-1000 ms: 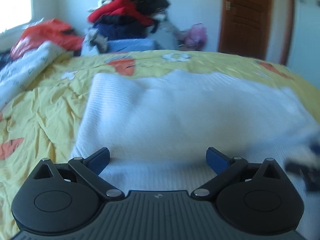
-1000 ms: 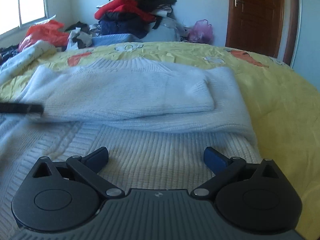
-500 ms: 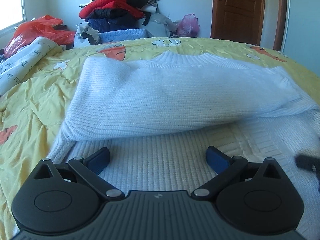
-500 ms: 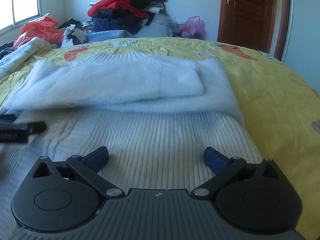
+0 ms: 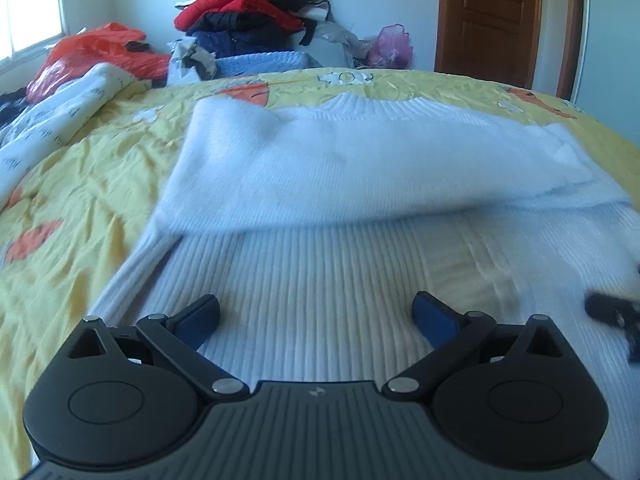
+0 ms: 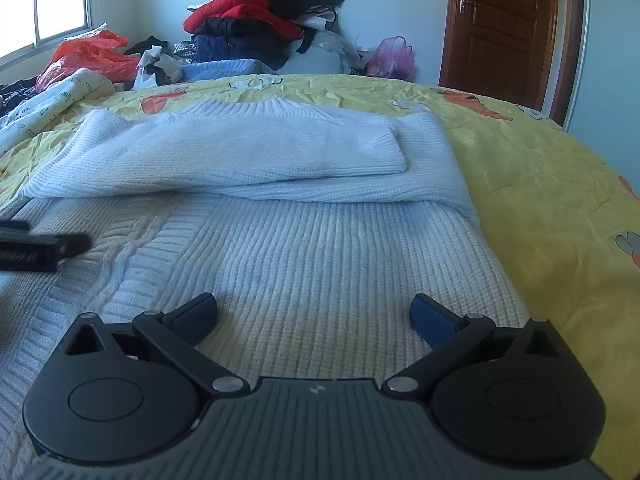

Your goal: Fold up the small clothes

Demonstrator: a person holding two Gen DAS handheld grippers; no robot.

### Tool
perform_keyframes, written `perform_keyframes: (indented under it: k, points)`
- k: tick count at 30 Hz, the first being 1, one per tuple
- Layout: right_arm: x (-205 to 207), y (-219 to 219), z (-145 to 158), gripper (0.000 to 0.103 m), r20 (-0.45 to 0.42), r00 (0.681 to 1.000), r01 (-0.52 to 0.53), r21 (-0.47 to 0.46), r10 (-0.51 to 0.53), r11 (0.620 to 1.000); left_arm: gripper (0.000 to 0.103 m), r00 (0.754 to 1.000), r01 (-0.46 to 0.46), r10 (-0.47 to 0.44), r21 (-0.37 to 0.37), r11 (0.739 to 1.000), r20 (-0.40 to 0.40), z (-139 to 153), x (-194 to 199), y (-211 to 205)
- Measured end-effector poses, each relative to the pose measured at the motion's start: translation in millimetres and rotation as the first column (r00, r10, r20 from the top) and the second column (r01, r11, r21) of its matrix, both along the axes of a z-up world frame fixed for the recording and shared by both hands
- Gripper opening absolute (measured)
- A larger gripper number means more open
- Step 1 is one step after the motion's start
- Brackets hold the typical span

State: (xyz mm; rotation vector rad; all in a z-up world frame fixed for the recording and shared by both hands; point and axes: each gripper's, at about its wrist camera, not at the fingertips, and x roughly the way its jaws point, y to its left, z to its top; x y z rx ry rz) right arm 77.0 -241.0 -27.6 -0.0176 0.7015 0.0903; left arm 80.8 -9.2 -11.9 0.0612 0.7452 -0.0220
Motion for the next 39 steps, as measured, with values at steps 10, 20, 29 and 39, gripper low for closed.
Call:
perform_keyframes:
  k: [10, 20, 29, 39]
  points:
    - [-1.0, 0.0, -0.5, 0.102, 0.002, 1.000, 0.000, 0.000, 0.000, 1.000, 0.103, 1.000, -0.013, 0.013, -0.005, 1.000, 0.027, -2.2, -48.9, 2.5]
    - [-50.8, 1.9, -1.5, 0.102, 0.015, 1.000, -0.005, -0.011, 0.006, 1.000, 0.103, 0.999, -0.017, 0.018, -0.017, 1.000, 0.031, -3.3, -42.0, 2.1]
    - [-47.6, 3.8, -3.3, 0.103, 0.012, 1.000, -0.009, -0.011, 0.010, 1.000, 0.103, 0.999, -0.017, 0.018, -0.016, 1.000, 0.031, -3.7, -42.6, 2.4]
    - [-57.0, 1.9, -3.7, 0.101, 0.026, 0.999, 0.024, -0.012, -0.024, 1.000, 0.103, 0.999, -0.018, 0.019, -0.015, 1.000, 0.031, -3.2, -43.0, 2.7]
